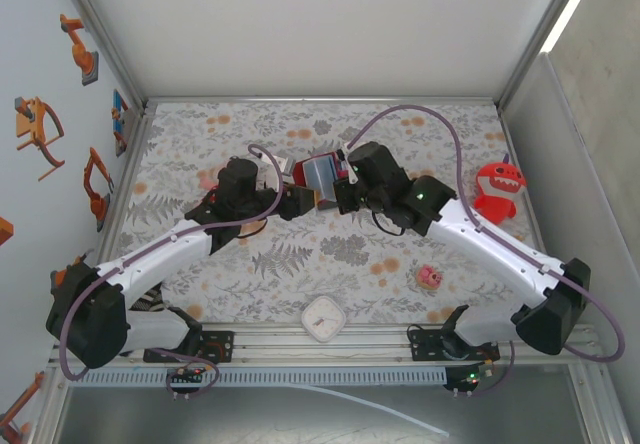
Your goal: Take the credit cards out of the card holder
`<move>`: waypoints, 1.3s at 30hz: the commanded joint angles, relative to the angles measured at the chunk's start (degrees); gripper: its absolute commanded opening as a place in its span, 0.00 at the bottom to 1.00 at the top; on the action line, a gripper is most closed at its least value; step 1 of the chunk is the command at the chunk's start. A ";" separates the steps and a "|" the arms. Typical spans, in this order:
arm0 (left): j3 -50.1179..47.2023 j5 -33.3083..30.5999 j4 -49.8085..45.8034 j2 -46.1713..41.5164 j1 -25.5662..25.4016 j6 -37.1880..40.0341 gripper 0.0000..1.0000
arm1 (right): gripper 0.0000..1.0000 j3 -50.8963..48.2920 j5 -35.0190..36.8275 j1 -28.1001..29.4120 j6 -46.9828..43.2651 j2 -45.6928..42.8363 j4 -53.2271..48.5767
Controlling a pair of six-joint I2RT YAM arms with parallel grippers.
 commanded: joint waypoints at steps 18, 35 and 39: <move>-0.07 1.04 0.29 -2.11 -0.41 2.28 0.05 | 0.00 -5.51 -7.77 -1.48 2.26 -4.63 10.93; -0.54 9.18 4.40 -4.39 -0.37 0.56 0.00 | 0.05 -11.58 -11.90 -5.24 2.99 -9.00 16.28; -0.39 10.04 4.44 -4.22 -0.42 0.44 0.00 | 0.00 -13.53 -15.49 -6.90 3.83 -10.33 18.83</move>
